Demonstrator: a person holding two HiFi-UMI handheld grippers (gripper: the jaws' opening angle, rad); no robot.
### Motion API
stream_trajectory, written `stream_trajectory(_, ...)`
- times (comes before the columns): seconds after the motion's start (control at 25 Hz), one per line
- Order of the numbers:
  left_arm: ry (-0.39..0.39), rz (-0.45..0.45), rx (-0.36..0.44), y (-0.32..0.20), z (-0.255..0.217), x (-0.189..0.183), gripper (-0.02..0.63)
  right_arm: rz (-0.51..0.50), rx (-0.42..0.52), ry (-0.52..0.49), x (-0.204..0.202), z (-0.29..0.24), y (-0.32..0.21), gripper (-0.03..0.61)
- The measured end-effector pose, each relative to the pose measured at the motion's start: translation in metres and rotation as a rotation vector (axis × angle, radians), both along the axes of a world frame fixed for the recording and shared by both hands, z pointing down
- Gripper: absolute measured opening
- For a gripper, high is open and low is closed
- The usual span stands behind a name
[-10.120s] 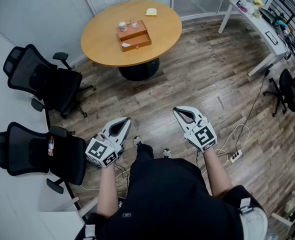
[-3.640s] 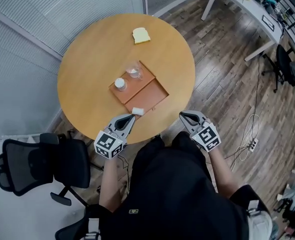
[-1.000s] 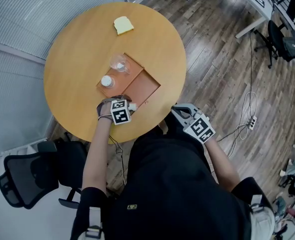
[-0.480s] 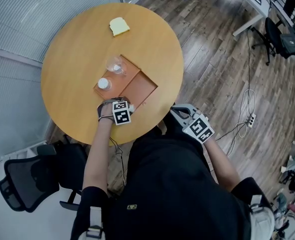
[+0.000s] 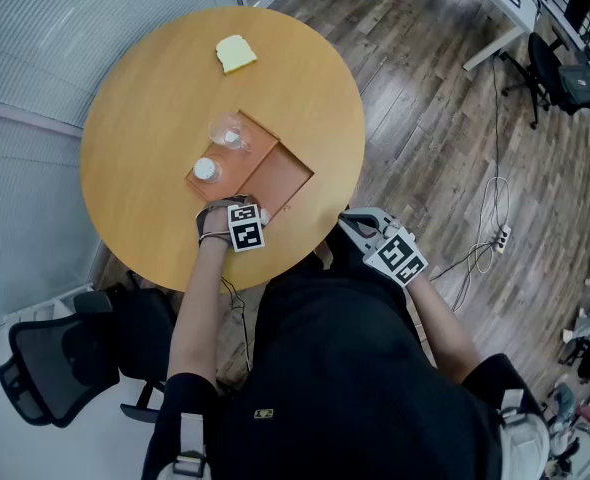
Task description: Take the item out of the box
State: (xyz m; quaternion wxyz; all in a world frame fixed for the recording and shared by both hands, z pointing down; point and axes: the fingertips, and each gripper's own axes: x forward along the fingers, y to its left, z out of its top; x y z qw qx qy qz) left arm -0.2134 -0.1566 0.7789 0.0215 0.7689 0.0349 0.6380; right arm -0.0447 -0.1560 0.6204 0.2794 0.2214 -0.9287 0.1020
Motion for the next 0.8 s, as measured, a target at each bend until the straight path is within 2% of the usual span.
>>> stream_trajectory(0.36, 0.001, -0.009, 0.017, 0.0, -0.001, 0.001, 0.173, -0.004, 0.001, 0.003, 0.0, -0.001, 0.002, 0.005)
stream_trajectory(0.64, 0.031, -0.039, 0.072, -0.003, -0.006, -0.001, 0.172, -0.002, -0.002, 0.005, 0.0, 0.002, 0.002, 0.005)
stream_trajectory(0.8, 0.073, -0.088, 0.092, -0.004, -0.017, 0.002, 0.172, -0.002, 0.0, 0.002, 0.001, 0.002, 0.003, 0.005)
